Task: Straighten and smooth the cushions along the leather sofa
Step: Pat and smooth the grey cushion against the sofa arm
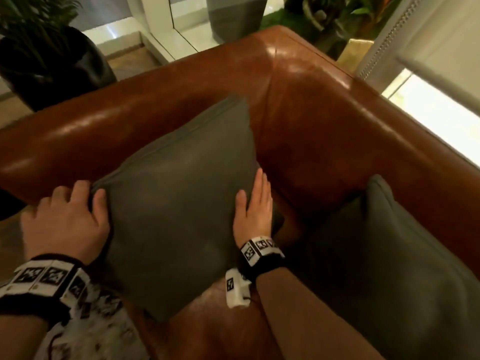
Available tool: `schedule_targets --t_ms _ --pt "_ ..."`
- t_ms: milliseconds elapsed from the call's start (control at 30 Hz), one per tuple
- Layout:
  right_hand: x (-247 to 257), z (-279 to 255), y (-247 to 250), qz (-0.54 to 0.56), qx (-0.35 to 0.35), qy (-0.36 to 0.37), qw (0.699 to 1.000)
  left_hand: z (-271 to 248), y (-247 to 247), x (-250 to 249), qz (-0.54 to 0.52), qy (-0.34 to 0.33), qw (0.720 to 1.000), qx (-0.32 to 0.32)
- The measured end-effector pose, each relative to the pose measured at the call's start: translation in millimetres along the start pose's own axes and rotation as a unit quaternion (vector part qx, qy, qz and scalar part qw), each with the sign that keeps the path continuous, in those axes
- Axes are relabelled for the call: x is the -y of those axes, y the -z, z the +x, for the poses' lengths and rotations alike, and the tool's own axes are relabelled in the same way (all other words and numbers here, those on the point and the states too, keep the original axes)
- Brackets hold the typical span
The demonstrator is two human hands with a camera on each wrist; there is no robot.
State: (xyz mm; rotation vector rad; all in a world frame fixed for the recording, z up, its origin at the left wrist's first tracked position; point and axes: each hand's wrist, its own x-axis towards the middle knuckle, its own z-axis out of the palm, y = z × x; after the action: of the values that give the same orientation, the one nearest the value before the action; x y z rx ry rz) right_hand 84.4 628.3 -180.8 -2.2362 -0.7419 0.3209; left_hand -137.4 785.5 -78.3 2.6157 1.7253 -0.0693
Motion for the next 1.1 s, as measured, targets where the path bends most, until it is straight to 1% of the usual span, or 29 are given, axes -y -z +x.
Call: schedule_targets --t_ms 67,133,167,200,233,267,300,333,367,400,433,467,533,600,633,667,700,733,767,800,833,867,900,933,967,1000,1033,1100 --pt "-42 -19 -12 0.052 0.031 -0.136 0.989 -1 -5 -4 -0.001 -0.007 1.0 0.002" --pt "-66 -31 -17 0.097 0.067 -0.255 0.96 -2 -6 -7 -0.005 -0.001 1.0 0.001" --pt "-70 -33 -15 0.119 0.069 -0.293 0.946 -4 -6 -7 -0.012 0.004 1.0 0.0" --pt "-68 -31 -12 0.132 0.06 -0.31 0.94 -4 -6 -7 -0.022 0.012 1.0 -0.001" --pt "-59 -27 -7 0.136 0.038 -0.303 0.943 -4 -6 -7 -0.036 0.023 0.999 -0.003" --pt "-45 -19 -2 0.136 0.006 -0.272 0.953 -5 -4 -8 -0.052 0.033 0.998 -0.011" --pt "-28 -10 1 0.135 -0.032 -0.211 0.968 -5 -2 -10 -0.068 0.035 0.997 -0.026" --pt "-11 -2 3 0.127 -0.056 -0.128 0.982 -7 0 -14 -0.082 0.029 0.995 -0.041" --pt "2 4 1 0.106 -0.058 -0.051 0.991 -7 3 -19 -0.09 0.012 0.995 -0.049" --pt "5 8 -4 0.084 -0.043 -0.006 0.996 -8 5 -25 -0.089 -0.013 0.995 -0.048" --pt "1 11 -8 0.071 -0.023 -0.002 0.997 -9 6 -31 -0.082 -0.033 0.995 -0.04" --pt "-11 12 -10 0.067 -0.01 -0.025 0.997 -10 5 -36 -0.073 -0.042 0.996 -0.025" --pt "-42 8 -10 0.063 0.022 -0.105 0.992 -9 1 -41 -0.056 -0.042 0.997 0.006" --pt "-52 8 -2 0.047 0.08 -0.148 0.985 -6 -2 -39 -0.051 -0.037 0.998 0.017" --pt "-48 10 4 0.048 0.084 -0.16 0.982 -6 -2 -39 -0.051 -0.036 0.998 0.021" --pt "-37 13 13 0.059 0.062 -0.163 0.983 -6 -1 -39 -0.052 -0.035 0.998 0.025" --pt "-18 18 22 0.072 0.019 -0.138 0.988 -5 -1 -40 -0.055 -0.033 0.998 0.026" --pt "6 24 31 0.071 -0.024 -0.069 0.995 -4 1 -42 -0.059 -0.032 0.997 0.023" --pt "35 27 38 0.051 -0.045 0.039 0.997 -3 2 -44 -0.061 -0.032 0.997 0.022" --pt "64 28 39 0.017 -0.028 0.158 0.987 -3 3 -45 -0.061 -0.034 0.997 0.021" --pt "91 25 34 -0.035 0.017 0.269 0.962 -4 3 -46 -0.059 -0.035 0.997 0.02" --pt "110 20 25 -0.105 0.069 0.364 0.923 -4 3 -47 -0.059 -0.035 0.997 0.019" --pt "119 17 15 -0.177 0.115 0.435 0.875 -5 3 -47 -0.06 -0.034 0.997 0.018" --pt "118 20 7 -0.241 0.146 0.48 0.831 -5 2 -45 -0.061 -0.034 0.997 0.018" --pt "109 30 5 -0.287 0.161 0.504 0.798 -5 3 -42 -0.062 -0.032 0.997 0.018" --pt "96 46 9 -0.309 0.157 0.508 0.788 -4 3 -39 -0.061 -0.031 0.998 0.016" --pt "83 64 16 -0.314 0.148 0.486 0.802 -2 3 -35 -0.06 -0.03 0.998 0.012" --pt "63 98 37 -0.324 0.103 0.396 0.853 2 2 -29 -0.059 -0.027 0.998 0.005"
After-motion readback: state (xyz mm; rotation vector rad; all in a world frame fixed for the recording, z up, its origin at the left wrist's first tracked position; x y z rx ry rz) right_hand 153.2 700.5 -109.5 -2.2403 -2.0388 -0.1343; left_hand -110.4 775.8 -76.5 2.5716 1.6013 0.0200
